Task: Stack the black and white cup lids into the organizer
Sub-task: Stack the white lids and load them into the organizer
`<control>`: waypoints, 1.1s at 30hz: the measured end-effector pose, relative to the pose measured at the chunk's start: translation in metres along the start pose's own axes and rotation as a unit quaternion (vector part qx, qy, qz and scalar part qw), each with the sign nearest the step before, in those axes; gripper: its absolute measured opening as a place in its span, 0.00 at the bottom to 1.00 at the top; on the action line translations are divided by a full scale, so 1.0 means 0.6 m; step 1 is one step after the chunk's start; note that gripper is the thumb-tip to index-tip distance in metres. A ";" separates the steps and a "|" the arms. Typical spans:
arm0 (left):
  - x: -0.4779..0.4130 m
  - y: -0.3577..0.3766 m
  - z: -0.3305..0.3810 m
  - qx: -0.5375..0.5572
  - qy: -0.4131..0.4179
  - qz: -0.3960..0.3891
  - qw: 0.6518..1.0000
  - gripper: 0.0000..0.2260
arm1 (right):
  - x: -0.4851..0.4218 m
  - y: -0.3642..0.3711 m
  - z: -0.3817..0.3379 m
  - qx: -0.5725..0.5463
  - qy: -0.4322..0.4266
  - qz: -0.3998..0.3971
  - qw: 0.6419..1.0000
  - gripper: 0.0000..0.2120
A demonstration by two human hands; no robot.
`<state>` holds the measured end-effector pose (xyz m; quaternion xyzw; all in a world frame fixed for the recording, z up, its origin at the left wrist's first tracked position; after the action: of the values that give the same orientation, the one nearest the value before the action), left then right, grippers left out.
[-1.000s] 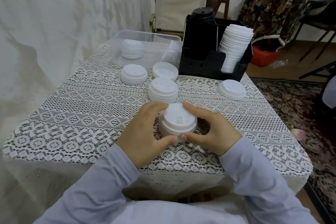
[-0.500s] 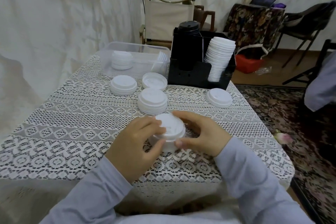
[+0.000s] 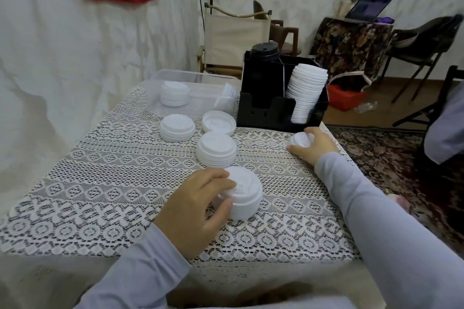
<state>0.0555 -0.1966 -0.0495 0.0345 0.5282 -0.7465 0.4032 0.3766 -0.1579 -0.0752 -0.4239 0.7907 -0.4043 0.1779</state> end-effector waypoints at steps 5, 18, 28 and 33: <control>0.001 0.000 -0.001 0.012 0.003 0.008 1.000 0.16 | 0.056 -0.013 -0.034 -0.015 -0.058 0.018 0.998 0.34; 0.002 -0.020 -0.011 0.134 -0.081 0.060 0.986 0.19 | 0.273 0.058 -0.196 -0.062 -0.333 -0.191 0.921 0.31; 0.001 -0.005 -0.016 0.156 -0.082 -0.004 0.984 0.22 | 0.256 0.092 -0.192 -0.062 -0.317 -0.190 0.927 0.31; 0.000 -0.005 -0.016 0.134 -0.081 0.004 0.988 0.23 | 0.252 0.101 -0.185 -0.048 -0.319 -0.190 0.927 0.32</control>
<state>0.0498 -0.1884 -0.0513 0.0302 0.3889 -0.8092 0.4394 0.1880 -0.2079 -0.0459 -0.6805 0.6155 -0.2358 0.3202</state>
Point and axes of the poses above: each hand's wrist, its own x-axis away from the middle knuckle, its own y-axis out of the palm, z = x × y, the point moved 6 cm from there along -x, towards the middle knuckle, and after that the axes turned 7 degrees about -z, right-handed, at the moved point
